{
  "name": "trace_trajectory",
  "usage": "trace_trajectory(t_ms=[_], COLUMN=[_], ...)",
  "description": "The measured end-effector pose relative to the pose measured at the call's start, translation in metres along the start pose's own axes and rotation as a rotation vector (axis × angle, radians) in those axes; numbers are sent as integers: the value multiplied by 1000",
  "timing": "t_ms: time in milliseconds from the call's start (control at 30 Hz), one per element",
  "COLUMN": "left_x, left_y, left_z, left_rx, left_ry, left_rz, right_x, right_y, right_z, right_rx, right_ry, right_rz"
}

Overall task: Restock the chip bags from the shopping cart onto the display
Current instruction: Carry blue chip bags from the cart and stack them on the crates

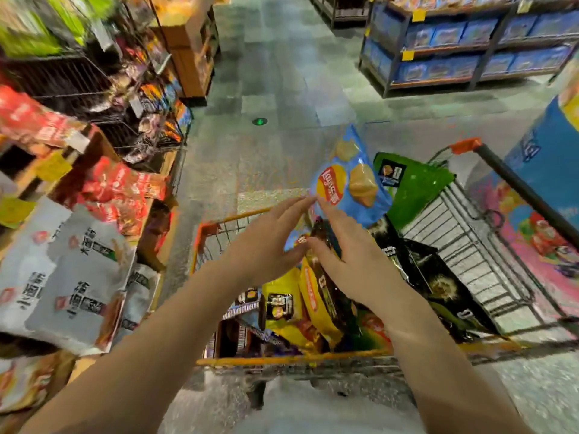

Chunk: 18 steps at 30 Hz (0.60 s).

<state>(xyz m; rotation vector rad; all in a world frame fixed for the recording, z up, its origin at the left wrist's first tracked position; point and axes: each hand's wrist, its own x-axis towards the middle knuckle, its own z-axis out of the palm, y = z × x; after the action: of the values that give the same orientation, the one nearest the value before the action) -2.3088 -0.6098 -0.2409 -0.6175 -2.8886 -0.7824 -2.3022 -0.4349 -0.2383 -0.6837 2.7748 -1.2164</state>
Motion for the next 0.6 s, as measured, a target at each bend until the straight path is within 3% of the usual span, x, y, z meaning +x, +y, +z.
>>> trace_trajectory(t_ms=[200, 600], left_x=[79, 184], left_y=[-64, -159], left_z=[13, 70], left_rx=[45, 70], left_ry=[-78, -224], left_rz=[0, 182], right_x=[64, 79], right_y=[34, 80], right_z=[2, 39], right_rx=[2, -198], right_ry=[7, -40], right_rz=[117, 476])
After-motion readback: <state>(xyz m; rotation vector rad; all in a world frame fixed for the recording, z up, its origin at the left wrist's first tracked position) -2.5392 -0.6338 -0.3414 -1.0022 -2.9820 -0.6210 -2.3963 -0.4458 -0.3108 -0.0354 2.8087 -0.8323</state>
